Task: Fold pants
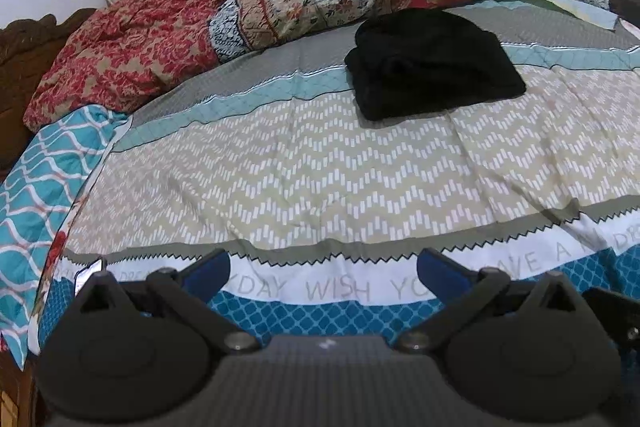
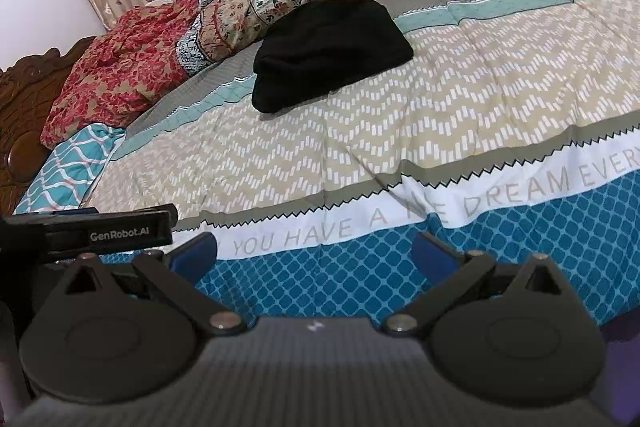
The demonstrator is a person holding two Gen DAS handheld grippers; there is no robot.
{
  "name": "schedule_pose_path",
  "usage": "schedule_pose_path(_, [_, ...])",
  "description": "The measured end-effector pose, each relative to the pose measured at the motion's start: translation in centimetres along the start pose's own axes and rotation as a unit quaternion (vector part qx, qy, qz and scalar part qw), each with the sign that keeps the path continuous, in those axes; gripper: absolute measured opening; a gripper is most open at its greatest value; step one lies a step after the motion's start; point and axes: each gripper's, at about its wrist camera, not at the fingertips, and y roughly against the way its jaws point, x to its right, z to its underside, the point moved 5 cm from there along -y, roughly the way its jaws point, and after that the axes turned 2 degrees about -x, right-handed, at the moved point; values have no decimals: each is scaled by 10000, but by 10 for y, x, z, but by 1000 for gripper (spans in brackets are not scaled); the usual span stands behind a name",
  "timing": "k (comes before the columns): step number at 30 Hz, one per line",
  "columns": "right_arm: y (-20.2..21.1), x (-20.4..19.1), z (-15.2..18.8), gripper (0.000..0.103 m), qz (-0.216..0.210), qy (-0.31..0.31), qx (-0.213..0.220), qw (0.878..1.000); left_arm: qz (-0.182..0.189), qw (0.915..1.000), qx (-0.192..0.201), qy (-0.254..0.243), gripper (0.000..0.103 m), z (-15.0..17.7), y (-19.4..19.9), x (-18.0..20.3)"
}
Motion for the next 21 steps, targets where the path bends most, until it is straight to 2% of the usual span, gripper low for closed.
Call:
schedule_pose_path(2, [0, 0, 0, 103, -2, 0, 1, 10000, 24, 10000, -9, 5, 103, 0, 1, 1])
schedule_pose_path(5, [0, 0, 0, 103, 1, -1, -3, 10000, 141, 9996, -226, -71, 103, 3, -3, 4])
schedule_pose_path(9, [1, 1, 2, 103, 9, -30, -18, 10000, 80, 9993, -354, -117, 103, 8, -7, 6])
schedule_pose_path(15, [-1, 2, 3, 103, 10, -77, -70, 9999, 100, 9982, -576, 118, 103, 9, -13, -1])
schedule_pose_path(21, [-2, 1, 3, 103, -7, -59, -95, 9999, -3, 9979, -638, 119, 103, 11, -15, -3])
